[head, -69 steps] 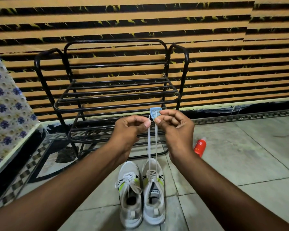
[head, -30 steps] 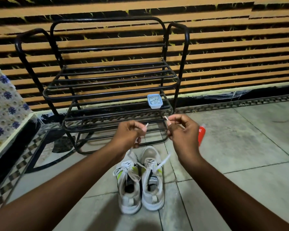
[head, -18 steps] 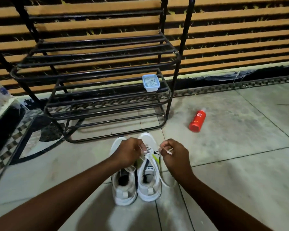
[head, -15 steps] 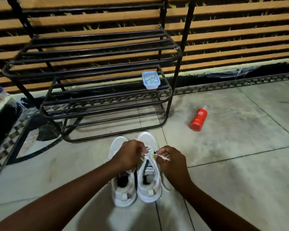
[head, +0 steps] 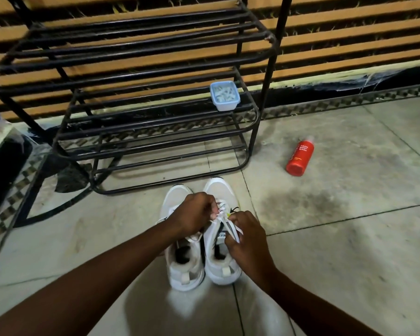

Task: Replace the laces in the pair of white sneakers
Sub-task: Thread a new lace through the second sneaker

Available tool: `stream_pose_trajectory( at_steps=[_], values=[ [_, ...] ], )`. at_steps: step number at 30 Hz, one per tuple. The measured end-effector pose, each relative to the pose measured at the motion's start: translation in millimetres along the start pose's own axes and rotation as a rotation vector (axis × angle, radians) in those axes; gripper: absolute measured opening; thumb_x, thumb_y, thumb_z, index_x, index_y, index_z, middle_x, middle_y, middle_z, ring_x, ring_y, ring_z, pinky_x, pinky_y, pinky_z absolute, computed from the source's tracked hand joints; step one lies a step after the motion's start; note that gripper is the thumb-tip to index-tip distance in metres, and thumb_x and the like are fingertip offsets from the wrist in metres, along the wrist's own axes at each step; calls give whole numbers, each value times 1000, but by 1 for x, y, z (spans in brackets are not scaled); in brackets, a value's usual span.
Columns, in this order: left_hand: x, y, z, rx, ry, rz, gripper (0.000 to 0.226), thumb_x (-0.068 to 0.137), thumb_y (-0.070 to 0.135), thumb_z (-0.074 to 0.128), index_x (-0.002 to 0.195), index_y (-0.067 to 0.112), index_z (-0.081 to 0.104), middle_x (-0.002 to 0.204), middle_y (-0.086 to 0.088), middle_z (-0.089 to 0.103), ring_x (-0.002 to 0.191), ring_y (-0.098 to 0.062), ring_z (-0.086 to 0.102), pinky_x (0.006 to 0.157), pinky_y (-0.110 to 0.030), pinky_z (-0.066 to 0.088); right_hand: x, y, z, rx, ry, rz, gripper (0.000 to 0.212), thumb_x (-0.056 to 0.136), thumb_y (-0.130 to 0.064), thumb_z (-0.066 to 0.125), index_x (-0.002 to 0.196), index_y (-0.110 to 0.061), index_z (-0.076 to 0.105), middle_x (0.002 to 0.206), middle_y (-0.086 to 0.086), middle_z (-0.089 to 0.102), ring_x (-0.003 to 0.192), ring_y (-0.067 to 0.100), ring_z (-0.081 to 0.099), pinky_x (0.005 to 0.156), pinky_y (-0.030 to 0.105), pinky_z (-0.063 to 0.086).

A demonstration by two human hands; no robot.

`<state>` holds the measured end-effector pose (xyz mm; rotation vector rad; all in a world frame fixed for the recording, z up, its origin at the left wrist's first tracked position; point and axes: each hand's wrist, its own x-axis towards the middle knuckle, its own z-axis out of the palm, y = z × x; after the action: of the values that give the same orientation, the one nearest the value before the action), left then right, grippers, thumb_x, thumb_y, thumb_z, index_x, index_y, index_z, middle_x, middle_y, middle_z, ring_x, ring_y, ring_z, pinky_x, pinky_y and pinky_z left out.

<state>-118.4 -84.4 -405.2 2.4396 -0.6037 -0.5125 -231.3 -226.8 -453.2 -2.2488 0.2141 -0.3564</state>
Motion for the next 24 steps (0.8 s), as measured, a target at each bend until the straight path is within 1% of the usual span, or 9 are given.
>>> stream_pose_trajectory(
  at_steps=[1, 3, 5, 6, 9, 12, 16, 21, 24],
  values=[
    [0, 0, 0, 5, -7, 11, 29, 83, -8, 61, 79, 20, 68, 90, 0, 75, 88, -10, 70, 80, -23, 53, 0, 0, 0, 4, 4, -5, 35, 67, 3, 70, 94, -16, 59, 90, -11, 48, 82, -5, 40, 76, -1, 31],
    [0, -3, 0, 25, -5, 22, 25, 83, -6, 57, 81, 17, 67, 92, -1, 73, 90, -16, 69, 81, -30, 56, -1, 1, 1, 16, 2, -17, 36, 67, 5, 69, 95, -15, 59, 91, -11, 48, 83, -3, 40, 76, 1, 31],
    [-1, -7, 0, 47, 24, 16, 21, 82, -2, 56, 84, 17, 66, 90, -3, 71, 91, -22, 68, 79, -37, 56, -2, 3, 2, 31, 1, -30, 37, 67, 7, 70, 97, -12, 60, 93, -9, 49, 84, -3, 42, 77, 1, 31],
    [-2, -9, 1, 44, 42, 8, 20, 82, -1, 58, 85, 17, 65, 88, -3, 71, 90, -24, 67, 78, -38, 56, -2, 3, 1, 38, 2, -33, 37, 67, 7, 70, 98, -12, 60, 93, -8, 50, 84, -3, 42, 78, 0, 31],
    [-4, -12, 2, 0, 69, 10, 22, 83, -3, 64, 88, 18, 65, 88, -3, 70, 86, -23, 66, 76, -35, 55, -3, 5, 0, 46, 7, -37, 36, 71, 6, 70, 102, -10, 61, 95, -7, 52, 86, -3, 44, 80, 0, 31],
    [-2, -10, 0, -53, 85, 57, 26, 82, -8, 68, 90, 17, 70, 91, -3, 68, 85, -17, 66, 80, -32, 55, -4, 5, 0, 59, 7, -61, 34, 74, 3, 66, 105, -9, 60, 97, -5, 52, 88, -3, 44, 81, 0, 32],
    [0, -9, -1, -71, 77, 148, 23, 83, -4, 75, 91, 18, 77, 95, -1, 66, 88, -14, 65, 82, -25, 52, -6, 4, 0, 78, 3, -77, 32, 76, 6, 64, 105, -7, 60, 96, -3, 50, 86, 0, 45, 79, 1, 33],
    [6, -7, 2, 23, 47, 210, 22, 80, -6, 71, 83, 16, 74, 95, 0, 64, 89, -13, 63, 87, -34, 52, -6, 2, -1, 83, -11, -92, 29, 78, 1, 60, 107, -6, 60, 97, -5, 49, 87, 5, 48, 79, 4, 34],
    [9, -9, 1, 128, 10, 261, 24, 81, -7, 65, 87, 15, 71, 99, 0, 62, 91, -15, 62, 86, -35, 53, -5, 2, -1, 88, -16, -85, 30, 78, 2, 60, 106, -8, 59, 96, -8, 49, 86, 6, 50, 78, 4, 34]
  ],
)
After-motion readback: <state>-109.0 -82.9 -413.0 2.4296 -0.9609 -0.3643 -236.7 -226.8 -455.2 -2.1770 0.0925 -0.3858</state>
